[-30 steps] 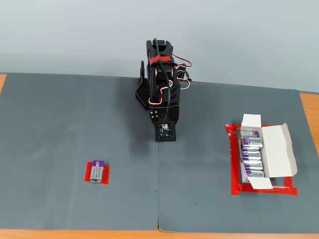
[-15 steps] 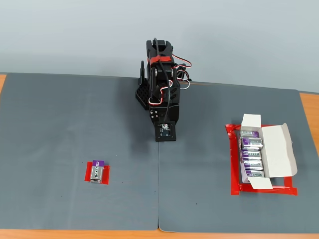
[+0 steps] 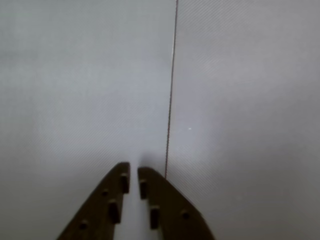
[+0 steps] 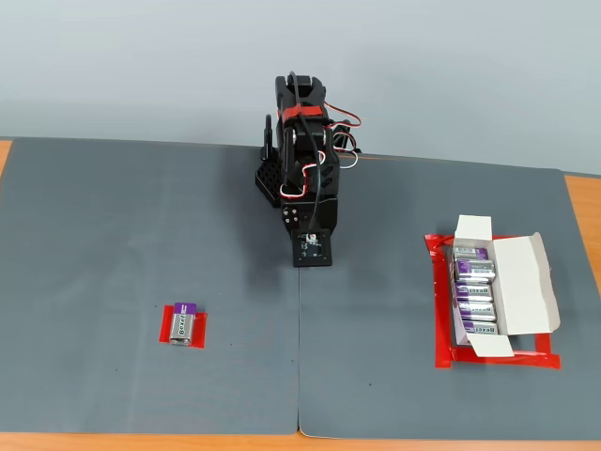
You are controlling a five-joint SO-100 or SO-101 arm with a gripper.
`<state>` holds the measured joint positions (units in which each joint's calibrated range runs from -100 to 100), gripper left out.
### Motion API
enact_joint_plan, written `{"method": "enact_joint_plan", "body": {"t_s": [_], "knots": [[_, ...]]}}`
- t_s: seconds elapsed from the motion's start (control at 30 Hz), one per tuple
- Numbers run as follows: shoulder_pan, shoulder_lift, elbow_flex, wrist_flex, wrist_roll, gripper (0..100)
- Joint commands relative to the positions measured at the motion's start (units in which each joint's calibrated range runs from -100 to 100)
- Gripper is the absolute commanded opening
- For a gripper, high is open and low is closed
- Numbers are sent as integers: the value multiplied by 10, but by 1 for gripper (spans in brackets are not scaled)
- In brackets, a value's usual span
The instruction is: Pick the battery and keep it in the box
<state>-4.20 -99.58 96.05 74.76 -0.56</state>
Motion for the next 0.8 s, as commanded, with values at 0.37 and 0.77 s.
{"method": "enact_joint_plan", "body": {"t_s": [0.37, 0.77], "knots": [[-2, 10, -53, 2, 3, 2], [-1, 175, -236, 1, 2, 2]]}}
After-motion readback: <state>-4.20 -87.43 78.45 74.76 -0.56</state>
